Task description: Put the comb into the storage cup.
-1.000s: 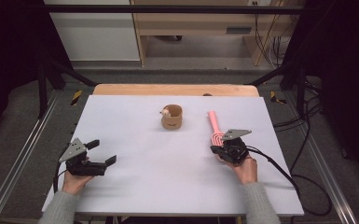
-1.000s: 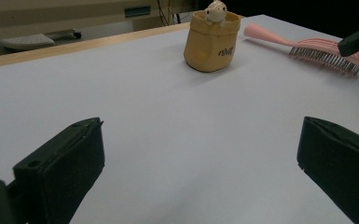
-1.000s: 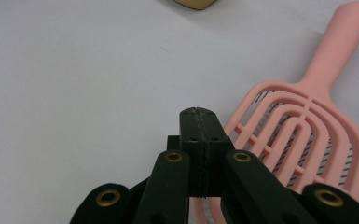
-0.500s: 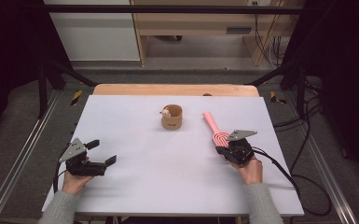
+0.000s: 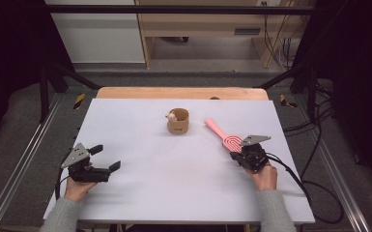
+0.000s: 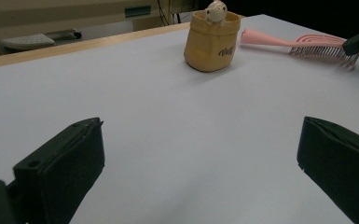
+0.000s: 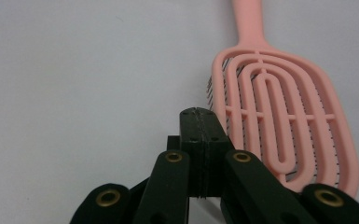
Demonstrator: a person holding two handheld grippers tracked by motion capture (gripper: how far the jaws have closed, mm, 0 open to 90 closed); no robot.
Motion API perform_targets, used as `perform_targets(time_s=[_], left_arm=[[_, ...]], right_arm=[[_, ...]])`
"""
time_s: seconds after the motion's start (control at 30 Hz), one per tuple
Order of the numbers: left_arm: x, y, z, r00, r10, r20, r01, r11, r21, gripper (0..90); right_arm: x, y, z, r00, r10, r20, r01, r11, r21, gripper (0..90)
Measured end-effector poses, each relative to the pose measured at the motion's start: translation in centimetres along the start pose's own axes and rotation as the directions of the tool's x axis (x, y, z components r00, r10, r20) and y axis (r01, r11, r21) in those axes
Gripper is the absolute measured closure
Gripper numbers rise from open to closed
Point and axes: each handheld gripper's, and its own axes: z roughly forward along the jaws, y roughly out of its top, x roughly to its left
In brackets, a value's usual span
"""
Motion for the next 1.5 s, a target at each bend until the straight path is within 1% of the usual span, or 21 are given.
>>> perform_targets(time_s=[0.27, 0.57, 0.8, 1.03, 1.17, 1.27, 1.33, 1.43, 1.5], left_arm=[[0.0, 0.0, 0.0, 1.0000, 0.000, 0.000, 0.000, 1.0000, 0.002, 0.4], [0.0, 0.0, 0.1, 1.0000, 0.001, -0.001, -0.001, 1.0000, 0.005, 0.3], [0.0, 0.0, 0.1, 1.0000, 0.000, -0.003, 0.000, 1.0000, 0.006, 0.3], [0.0, 0.0, 0.1, 1.0000, 0.001, -0.003, -0.001, 1.0000, 0.007, 0.3], [0.0, 0.0, 0.1, 1.0000, 0.000, -0.004, 0.000, 1.0000, 0.007, 0.3], [0.0, 0.0, 0.1, 1.0000, 0.000, -0.005, 0.000, 1.0000, 0.009, 0.3], [0.0, 0.0, 0.1, 1.0000, -0.001, -0.006, 0.001, 1.0000, 0.010, 0.4], [0.0, 0.0, 0.1, 1.0000, -0.004, -0.006, 0.004, 0.9999, 0.010, 0.3], [0.0, -0.1, 0.2, 1.0000, -0.005, -0.006, 0.005, 0.9999, 0.011, 0.3]], right_arm=[[-0.7, -0.4, -0.3, 0.9997, 0.013, 0.019, -0.013, 1.000, 0.003, 90.0], [-1.5, -0.8, -0.6, 0.9981, 0.049, 0.037, -0.049, 0.999, 0.008, 90.0], [-2.0, -1.2, -0.7, 0.9966, 0.061, 0.055, -0.062, 0.998, 0.006, 90.0], [-2.4, -1.4, -0.7, 0.9959, 0.056, 0.070, -0.057, 0.998, 0.009, 90.0], [-2.7, -1.6, -0.7, 0.9948, 0.062, 0.081, -0.063, 0.998, 0.012, 90.0], [-2.7, -1.6, -0.7, 0.9948, 0.066, 0.078, -0.067, 0.998, 0.016, 90.0], [-2.5, -1.5, -0.7, 0.9955, 0.069, 0.065, -0.070, 0.997, 0.013, 90.0], [-2.1, -1.3, -0.8, 0.9963, 0.072, 0.047, -0.072, 0.997, -0.004, 90.0], [-1.8, -0.9, -0.9, 0.9973, 0.065, 0.033, -0.064, 0.998, -0.018, 90.0]])
